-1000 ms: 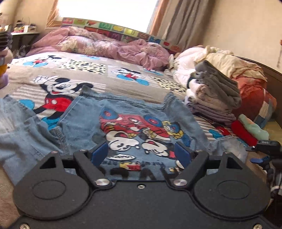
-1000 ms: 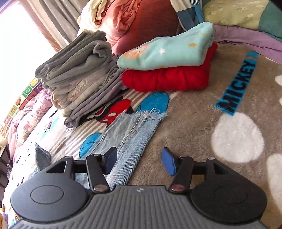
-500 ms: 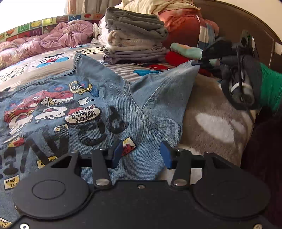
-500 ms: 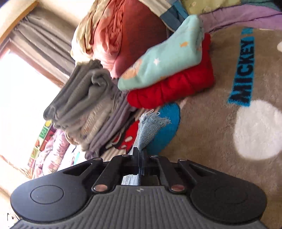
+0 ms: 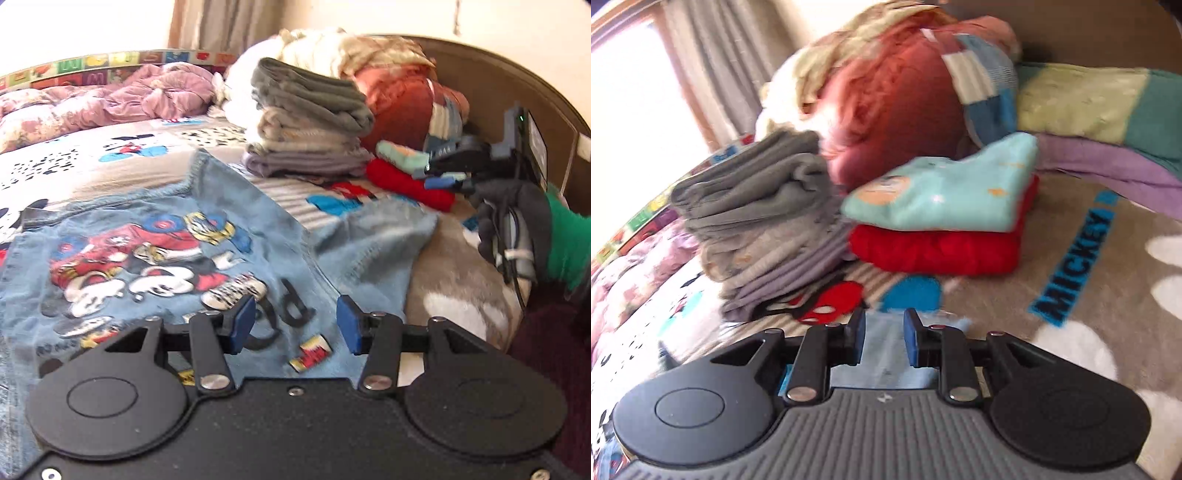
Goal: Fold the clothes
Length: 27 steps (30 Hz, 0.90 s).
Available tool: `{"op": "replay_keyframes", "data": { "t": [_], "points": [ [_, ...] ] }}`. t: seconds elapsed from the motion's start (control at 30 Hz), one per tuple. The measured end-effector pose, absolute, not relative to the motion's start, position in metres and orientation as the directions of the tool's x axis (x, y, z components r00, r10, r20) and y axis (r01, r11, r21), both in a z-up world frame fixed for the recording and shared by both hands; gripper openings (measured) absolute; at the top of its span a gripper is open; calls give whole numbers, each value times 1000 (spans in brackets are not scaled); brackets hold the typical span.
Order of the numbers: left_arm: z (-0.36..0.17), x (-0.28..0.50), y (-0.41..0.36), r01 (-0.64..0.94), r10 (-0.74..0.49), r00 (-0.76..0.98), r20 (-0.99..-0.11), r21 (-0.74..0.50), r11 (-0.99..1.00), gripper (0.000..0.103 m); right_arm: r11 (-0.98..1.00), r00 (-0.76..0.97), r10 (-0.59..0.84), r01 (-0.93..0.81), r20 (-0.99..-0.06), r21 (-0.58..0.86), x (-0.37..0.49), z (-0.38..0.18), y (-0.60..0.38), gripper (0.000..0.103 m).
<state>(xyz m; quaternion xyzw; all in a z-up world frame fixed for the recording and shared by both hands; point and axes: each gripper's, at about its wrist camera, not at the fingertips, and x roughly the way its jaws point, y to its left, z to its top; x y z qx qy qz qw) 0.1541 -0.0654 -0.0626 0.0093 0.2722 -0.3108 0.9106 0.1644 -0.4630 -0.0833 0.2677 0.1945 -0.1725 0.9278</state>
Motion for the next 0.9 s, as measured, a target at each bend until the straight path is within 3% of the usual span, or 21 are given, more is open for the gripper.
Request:
{"op": "replay_keyframes", "data": {
  "t": [0.1, 0.2, 0.23, 0.33, 0.53, 0.6, 0.63, 0.73, 0.83, 0.9],
  "points": [
    [-65, 171, -49, 511, -522, 684, -509, -175, 841, 47, 872, 880, 42, 199, -473, 448, 209, -71, -429, 25],
    [-74, 184, -41, 464, -481, 686, -546, -181, 867, 47, 884, 819, 230, 49, -525, 465, 264, -69, -390, 36],
    [-77, 187, -39, 447, -467, 684, -560, -183, 875, 47, 891, 797, 268, 10, -542, 455, 284, -69, -375, 40],
    [-89, 196, -33, 418, -451, 666, -594, -203, 885, 47, 910, 759, 317, -74, -569, 408, 332, -71, -346, 41],
    [-93, 195, -31, 424, -456, 655, -603, -207, 882, 51, 887, 708, 384, -103, -593, 451, 407, -85, -322, 42],
    [-94, 195, -30, 428, -458, 652, -603, -206, 880, 52, 782, 690, 488, -72, -535, 619, 422, -101, -338, 19],
    [-95, 194, -30, 430, -460, 652, -603, -205, 879, 52, 710, 696, 517, -24, -498, 704, 429, -112, -352, 16],
    [-96, 194, -30, 434, -461, 652, -602, -203, 878, 53, 576, 673, 503, 206, -542, 791, 438, -170, -386, 11],
    [-97, 194, -30, 438, -463, 651, -602, -200, 876, 55, 623, 693, 495, 137, -524, 770, 431, -166, -378, 12],
    [-98, 194, -31, 440, -462, 651, -602, -197, 876, 56, 547, 702, 522, 160, -484, 822, 427, -172, -385, 12]
  ]
}}
